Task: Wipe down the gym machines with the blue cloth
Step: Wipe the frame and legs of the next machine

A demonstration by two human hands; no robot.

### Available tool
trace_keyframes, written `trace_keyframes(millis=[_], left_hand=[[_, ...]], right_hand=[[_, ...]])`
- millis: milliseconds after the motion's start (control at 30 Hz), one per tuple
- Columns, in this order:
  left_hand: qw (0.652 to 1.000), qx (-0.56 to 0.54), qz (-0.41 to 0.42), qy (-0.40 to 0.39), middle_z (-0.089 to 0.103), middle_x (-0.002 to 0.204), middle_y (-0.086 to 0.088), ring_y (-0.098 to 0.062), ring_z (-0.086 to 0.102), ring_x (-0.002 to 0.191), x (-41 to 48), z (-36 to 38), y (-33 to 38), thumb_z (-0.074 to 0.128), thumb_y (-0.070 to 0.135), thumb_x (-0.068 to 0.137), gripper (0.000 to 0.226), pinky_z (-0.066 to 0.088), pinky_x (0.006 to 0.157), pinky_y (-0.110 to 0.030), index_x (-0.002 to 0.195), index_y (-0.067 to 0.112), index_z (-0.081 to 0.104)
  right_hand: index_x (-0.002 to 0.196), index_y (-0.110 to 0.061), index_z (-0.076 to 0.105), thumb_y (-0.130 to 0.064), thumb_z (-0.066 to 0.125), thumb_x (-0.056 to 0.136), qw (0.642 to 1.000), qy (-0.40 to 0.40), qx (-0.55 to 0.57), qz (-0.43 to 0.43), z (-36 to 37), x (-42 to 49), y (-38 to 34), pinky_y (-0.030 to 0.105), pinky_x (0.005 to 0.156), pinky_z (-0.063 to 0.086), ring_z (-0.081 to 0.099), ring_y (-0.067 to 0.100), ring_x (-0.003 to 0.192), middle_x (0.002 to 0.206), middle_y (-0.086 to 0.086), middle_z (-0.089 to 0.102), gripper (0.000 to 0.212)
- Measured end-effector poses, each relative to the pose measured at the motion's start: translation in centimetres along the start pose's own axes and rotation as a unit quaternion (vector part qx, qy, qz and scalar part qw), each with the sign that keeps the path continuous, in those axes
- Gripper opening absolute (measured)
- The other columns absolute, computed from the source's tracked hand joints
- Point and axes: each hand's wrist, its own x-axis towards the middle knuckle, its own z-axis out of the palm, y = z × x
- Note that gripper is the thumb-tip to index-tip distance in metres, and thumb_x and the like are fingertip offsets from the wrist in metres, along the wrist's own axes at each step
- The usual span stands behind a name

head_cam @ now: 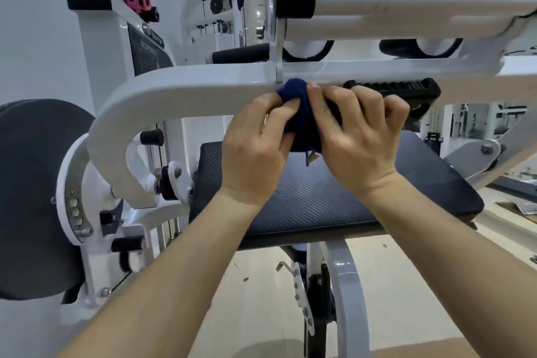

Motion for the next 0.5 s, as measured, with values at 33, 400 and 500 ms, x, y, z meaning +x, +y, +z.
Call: trace_keyframes(millis=[33, 400, 500], left_hand=[[1.000, -0.002, 0.004, -0.007, 0.069, 0.110, -0.017, -0.033, 0.068, 0.098, 0.2, 0.0, 0.2, 0.070, 0.002, 0.088, 0.023, 0.057, 0.082, -0.044, 0.111, 0.002, 0.073], [0.997, 0.067, 0.002, 0.041, 0.062, 0.122, -0.027, -0.035, 0.062, 0.114, 2.8, -1.5, 1.6, 0.053, 0.003, 0.102, 0.029, 0.053, 0.097, -0.042, 0.128, -0.009, 0.061], [0.996, 0.091, 0.021, 0.000, 0.062, 0.132, -0.021, -0.031, 0.063, 0.121, 3.2, 0.6, 3.8, 0.049, 0.007, 0.105, 0.030, 0.052, 0.102, -0.039, 0.129, -0.004, 0.062]], right_hand=[[0.120, -0.022, 0.074, -0.027, 0.070, 0.093, 1.000, -0.003, 0.002, 0.007, 0.0, -0.2, 0.1, 0.038, 0.079, 0.034, 0.054, 0.017, 0.095, 0.100, -0.008, 0.072, 0.028], [0.112, -0.031, 0.071, -0.025, 0.060, 0.098, 0.985, 0.008, 0.149, 0.091, -0.8, 3.9, -1.1, 0.040, 0.081, 0.031, 0.067, 0.021, 0.085, 0.098, -0.006, 0.073, 0.018], [0.108, -0.031, 0.077, -0.024, 0.054, 0.102, 0.981, -0.040, 0.129, 0.140, -1.6, 3.4, 1.9, 0.041, 0.083, 0.032, 0.065, 0.025, 0.089, 0.100, -0.008, 0.074, 0.025]])
